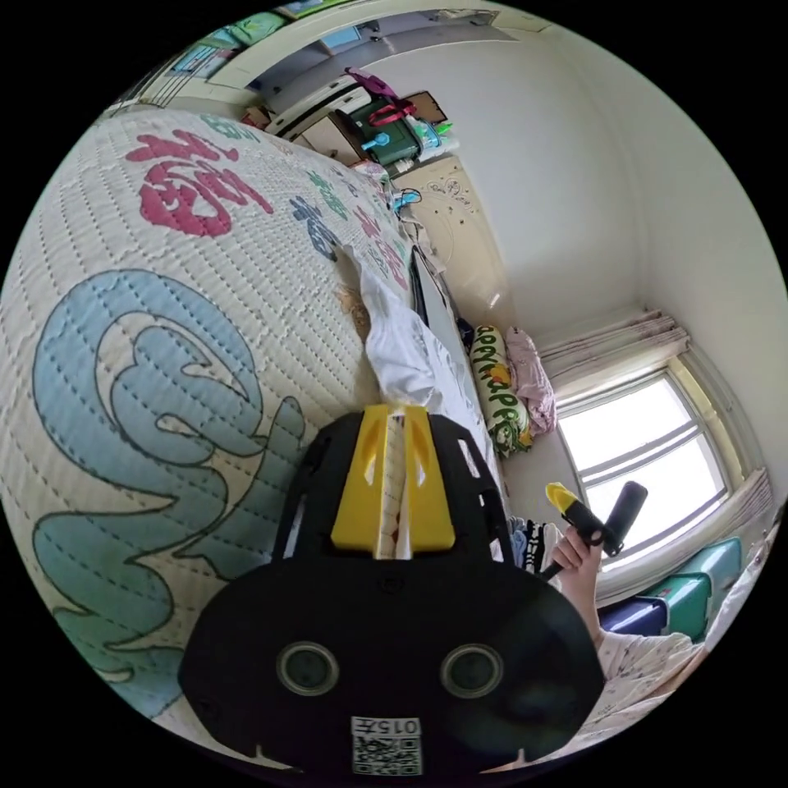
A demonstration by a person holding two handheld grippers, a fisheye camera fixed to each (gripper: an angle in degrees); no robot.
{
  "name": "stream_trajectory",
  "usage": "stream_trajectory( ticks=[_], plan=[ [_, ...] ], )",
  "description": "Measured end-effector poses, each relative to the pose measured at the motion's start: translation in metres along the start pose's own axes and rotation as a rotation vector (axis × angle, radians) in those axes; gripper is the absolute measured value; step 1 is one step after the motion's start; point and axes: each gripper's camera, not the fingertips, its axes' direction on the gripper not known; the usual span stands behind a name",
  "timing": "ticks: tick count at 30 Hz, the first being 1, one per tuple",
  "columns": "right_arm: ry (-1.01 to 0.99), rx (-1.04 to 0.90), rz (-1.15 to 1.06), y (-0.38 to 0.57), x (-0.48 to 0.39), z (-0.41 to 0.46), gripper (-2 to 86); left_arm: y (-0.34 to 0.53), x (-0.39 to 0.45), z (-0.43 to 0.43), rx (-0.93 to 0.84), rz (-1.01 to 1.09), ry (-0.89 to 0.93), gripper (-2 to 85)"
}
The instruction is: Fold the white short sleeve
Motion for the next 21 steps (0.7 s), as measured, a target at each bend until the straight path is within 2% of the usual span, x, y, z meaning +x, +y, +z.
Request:
stream_trajectory(
  ticks=[5, 12, 16, 17, 21],
  plan=[
    [0.076, -0.156, 0.044, -0.042, 0.001, 0.152, 9.3, 0.010, -0.051, -0.005, 0.004, -0.186, 0.180, -0.6],
    [0.313, -0.327, 0.129, -0.020, 0.033, 0.312, 11.7, 0.012, -0.058, -0.013, 0.001, -0.204, 0.195, -0.7],
    [0.364, -0.345, 0.136, 0.009, 0.044, 0.338, 10.9, 0.009, -0.054, -0.015, -0.001, -0.207, 0.188, -0.7],
    [0.366, -0.337, 0.151, 0.019, 0.051, 0.336, 8.5, 0.009, -0.053, -0.015, -0.001, -0.208, 0.189, -0.7],
    [0.365, -0.262, 0.232, 0.061, 0.099, 0.279, 1.0, -0.002, -0.036, -0.019, -0.018, -0.172, 0.145, -0.6]
  ],
)
